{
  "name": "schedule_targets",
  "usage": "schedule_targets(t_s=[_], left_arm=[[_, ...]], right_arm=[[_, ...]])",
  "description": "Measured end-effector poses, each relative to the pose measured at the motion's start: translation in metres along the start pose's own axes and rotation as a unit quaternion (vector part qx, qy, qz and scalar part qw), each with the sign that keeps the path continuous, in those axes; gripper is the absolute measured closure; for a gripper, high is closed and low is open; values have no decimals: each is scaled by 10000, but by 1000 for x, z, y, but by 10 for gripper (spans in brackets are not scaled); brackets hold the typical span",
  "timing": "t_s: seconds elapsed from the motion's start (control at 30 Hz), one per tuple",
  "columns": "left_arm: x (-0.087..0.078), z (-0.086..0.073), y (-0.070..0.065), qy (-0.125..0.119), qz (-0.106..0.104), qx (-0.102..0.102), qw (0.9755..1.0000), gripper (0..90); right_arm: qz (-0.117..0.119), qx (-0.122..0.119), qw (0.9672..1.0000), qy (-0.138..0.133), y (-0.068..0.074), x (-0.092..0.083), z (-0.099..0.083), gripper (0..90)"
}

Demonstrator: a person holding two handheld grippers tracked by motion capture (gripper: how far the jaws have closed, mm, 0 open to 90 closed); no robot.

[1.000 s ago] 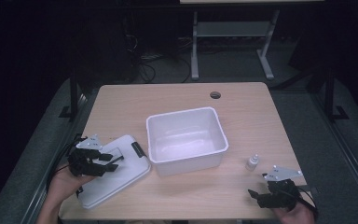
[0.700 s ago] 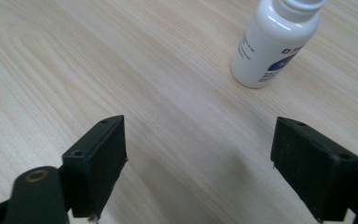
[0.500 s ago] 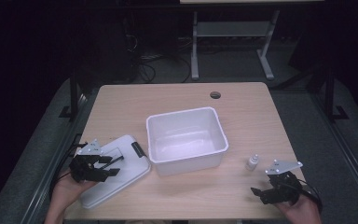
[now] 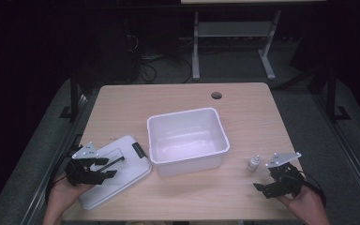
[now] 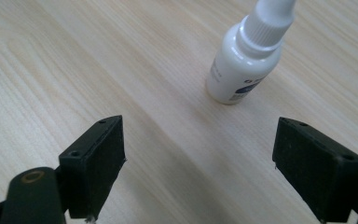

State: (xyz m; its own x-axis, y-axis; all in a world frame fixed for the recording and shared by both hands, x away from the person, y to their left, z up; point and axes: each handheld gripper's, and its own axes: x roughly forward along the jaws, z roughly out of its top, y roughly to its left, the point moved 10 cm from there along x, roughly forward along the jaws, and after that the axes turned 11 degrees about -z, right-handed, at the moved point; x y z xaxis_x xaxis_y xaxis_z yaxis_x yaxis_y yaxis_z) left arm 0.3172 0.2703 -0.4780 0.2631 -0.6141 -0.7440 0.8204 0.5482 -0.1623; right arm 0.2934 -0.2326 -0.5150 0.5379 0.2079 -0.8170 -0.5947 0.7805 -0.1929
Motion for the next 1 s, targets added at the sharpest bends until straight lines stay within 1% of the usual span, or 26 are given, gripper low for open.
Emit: schedule_targets(t_s=[0.03, 0.17, 0.2, 0.3, 0.37, 0.4, 0.63, 0.73, 0.87, 0.93, 0.97, 1.0], left_arm=[[0, 0, 0, 1, 1, -2, 10000, 394], [-1, -1, 0, -6, -10, 59, 10000, 394], [-2, -2, 0, 29, 8, 57, 10000, 394], [-1, -2, 1, 10, 13, 23, 10000, 387], [-2, -2, 1, 3, 16, 30, 10000, 387], [-2, -1, 1, -16, 22, 38, 10000, 387], [-1, -2, 3, -25, 44, 23, 10000, 387], [-2, -2, 4, -33, 49, 8, 10000, 387], [-3, -3, 3, -19, 49, 13, 10000, 386], [-3, -3, 4, -11, 50, 4, 10000, 384], [-3, -3, 4, -16, 45, -3, 10000, 384], [-3, -3, 4, -16, 45, -1, 10000, 384]], right_arm=[[-16, -17, 10000, 0, -2, 0, 1, 163], [65, -42, 10000, 21, -4, 1, 5, 162], [90, -62, 9999, 24, -4, 1, 5, 163], [145, -151, 9997, 135, -5, 3, 7, 163], [146, -238, 9995, 157, -6, 3, 10, 165], [174, -291, 9991, 241, -8, 2, 12, 167], [191, -396, 9985, 328, -14, 3, 20, 169], [220, -456, 9978, 417, -15, 4, 22, 170], [255, -641, 9962, 541, -15, 4, 27, 172], [249, -678, 9955, 605, -16, 5, 29, 172], [263, -702, 9952, 631, -16, 5, 30, 180], [291, -769, 9944, 666, -16, 5, 31, 214]])
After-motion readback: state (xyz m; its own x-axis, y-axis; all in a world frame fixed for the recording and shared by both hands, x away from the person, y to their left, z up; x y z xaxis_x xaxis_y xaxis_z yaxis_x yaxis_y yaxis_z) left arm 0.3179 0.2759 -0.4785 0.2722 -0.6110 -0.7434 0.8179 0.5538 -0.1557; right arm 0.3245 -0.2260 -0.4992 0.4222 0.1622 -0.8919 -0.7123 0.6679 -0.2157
